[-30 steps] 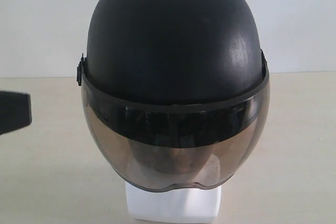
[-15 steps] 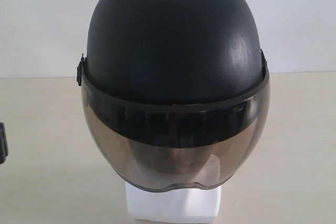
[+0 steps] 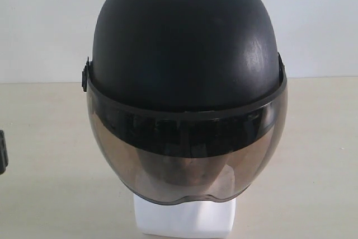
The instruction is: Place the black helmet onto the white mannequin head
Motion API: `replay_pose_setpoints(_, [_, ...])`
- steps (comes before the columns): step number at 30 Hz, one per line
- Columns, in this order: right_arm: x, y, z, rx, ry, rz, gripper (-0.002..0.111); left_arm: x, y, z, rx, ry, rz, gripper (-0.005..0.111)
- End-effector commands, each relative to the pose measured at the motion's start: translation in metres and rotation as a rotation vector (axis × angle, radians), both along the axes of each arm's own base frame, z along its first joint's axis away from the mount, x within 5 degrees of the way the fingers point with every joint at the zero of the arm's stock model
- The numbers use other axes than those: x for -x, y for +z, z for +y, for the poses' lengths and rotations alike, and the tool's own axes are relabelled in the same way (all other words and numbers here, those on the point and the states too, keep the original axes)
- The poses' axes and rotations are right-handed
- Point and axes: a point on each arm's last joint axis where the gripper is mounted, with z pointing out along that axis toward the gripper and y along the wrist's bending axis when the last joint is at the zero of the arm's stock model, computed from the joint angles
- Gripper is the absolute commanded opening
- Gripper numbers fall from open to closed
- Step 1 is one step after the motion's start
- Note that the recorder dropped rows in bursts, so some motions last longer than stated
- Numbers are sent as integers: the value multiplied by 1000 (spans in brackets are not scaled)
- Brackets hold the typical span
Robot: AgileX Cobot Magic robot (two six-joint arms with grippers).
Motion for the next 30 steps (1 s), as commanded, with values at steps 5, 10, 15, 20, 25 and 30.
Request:
replay_pose_setpoints(5, [0,-1,0,5,-1,-2,0,4,0,-1,-73,-23,-137,4])
replay_pose_setpoints(10, [0,-1,0,5,-1,-2,0,24,4,-4,-226,-52,-453,4])
replay_pose_setpoints(15, [0,-1,0,5,-1,-2,0,47,13,-3,-417,86,-838,4])
replay_pose_setpoints(20, [0,-1,0,5,-1,-2,0,57,28,17,-419,489,-932,4])
replay_pose_setpoints(25, [0,-1,0,4,-1,-3,0,64,36,41,-397,833,-969,4])
replay_pose_setpoints(30, [0,-1,-1,10,-5,-3,0,61,14,69,-337,1085,-885,4])
